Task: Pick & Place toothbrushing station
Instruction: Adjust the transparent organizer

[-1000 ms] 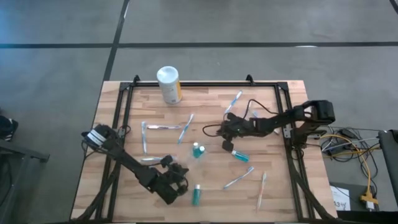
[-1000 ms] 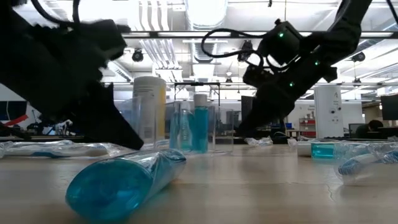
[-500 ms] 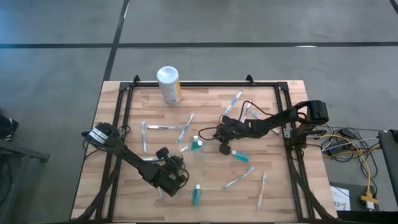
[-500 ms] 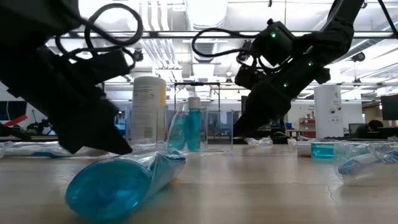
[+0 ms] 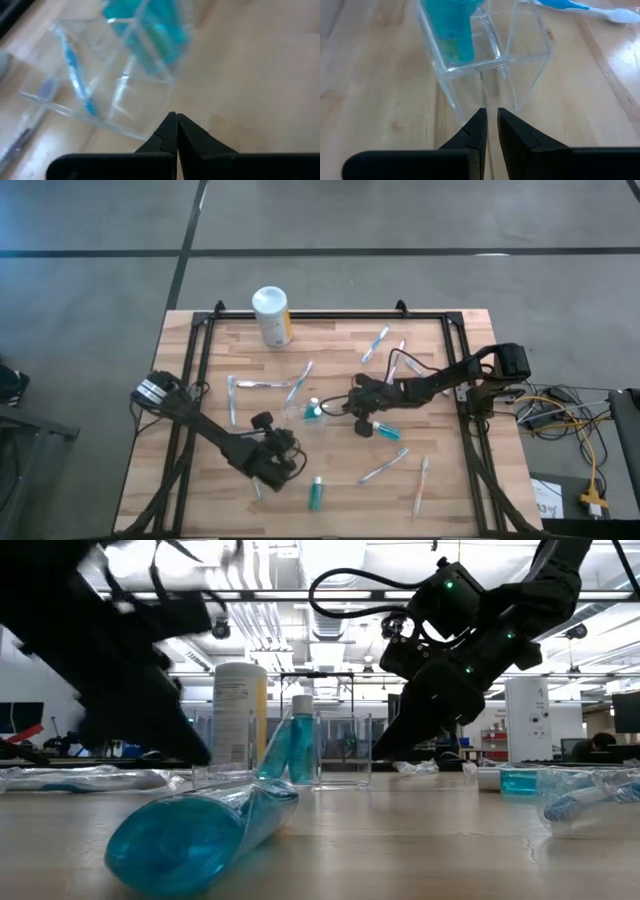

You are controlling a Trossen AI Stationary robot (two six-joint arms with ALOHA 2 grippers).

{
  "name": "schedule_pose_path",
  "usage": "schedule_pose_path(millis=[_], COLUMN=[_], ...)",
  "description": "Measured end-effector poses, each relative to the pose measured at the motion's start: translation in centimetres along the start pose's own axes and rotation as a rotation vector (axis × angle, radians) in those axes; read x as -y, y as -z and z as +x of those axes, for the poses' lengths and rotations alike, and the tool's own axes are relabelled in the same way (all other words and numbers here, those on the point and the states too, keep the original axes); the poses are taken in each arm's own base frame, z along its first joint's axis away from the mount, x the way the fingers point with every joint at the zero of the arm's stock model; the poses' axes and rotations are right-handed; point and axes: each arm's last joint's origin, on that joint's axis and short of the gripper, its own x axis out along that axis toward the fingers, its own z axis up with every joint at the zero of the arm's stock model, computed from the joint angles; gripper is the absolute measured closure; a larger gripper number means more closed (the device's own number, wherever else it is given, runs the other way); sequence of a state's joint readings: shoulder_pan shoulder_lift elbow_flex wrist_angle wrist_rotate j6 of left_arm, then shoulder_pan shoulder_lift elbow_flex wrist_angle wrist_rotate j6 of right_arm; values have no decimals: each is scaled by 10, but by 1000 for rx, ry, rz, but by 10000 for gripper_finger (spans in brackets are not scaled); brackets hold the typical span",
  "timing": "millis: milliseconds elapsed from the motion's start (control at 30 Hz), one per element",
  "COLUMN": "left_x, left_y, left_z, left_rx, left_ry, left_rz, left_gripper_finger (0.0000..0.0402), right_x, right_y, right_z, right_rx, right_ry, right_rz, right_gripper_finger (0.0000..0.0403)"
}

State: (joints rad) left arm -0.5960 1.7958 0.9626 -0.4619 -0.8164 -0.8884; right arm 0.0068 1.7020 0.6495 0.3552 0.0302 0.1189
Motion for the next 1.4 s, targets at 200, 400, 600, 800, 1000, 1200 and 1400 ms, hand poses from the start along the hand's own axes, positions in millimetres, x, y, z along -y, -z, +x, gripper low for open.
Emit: schedule_pose_path(millis=[200, 400, 600, 800, 1000, 1200, 1400], left_x=[3, -13, -31, -45, -51, -56, -62], left_y=[2, 11, 6, -2, -11, -15, -18], left_z=[-38, -53, -36, -15, 5, 27, 33], left_rx=[38, 58, 73, 40, 9, 22, 10], left_ry=[103, -2, -139, -218, -202, -160, -175], left_rz=[-48, -180, -308, -312, -277, -246, -218], left_gripper_finger=[399, 400, 400, 400, 401, 401, 401], right_x=[2, 4, 5, 5, 5, 5, 3], right_y=[6, 15, 11, 8, 8, 9, 10], right_z=[-1, -3, -7, -8, -8, -8, -8], right_rx=[-13, -36, -11, 16, 14, 6, 1], right_ry=[65, 94, 133, 130, 130, 129, 122], right_rz=[20, 13, -17, -88, -99, -97, -75], right_gripper_finger=[360, 360, 360, 360, 360, 360, 360])
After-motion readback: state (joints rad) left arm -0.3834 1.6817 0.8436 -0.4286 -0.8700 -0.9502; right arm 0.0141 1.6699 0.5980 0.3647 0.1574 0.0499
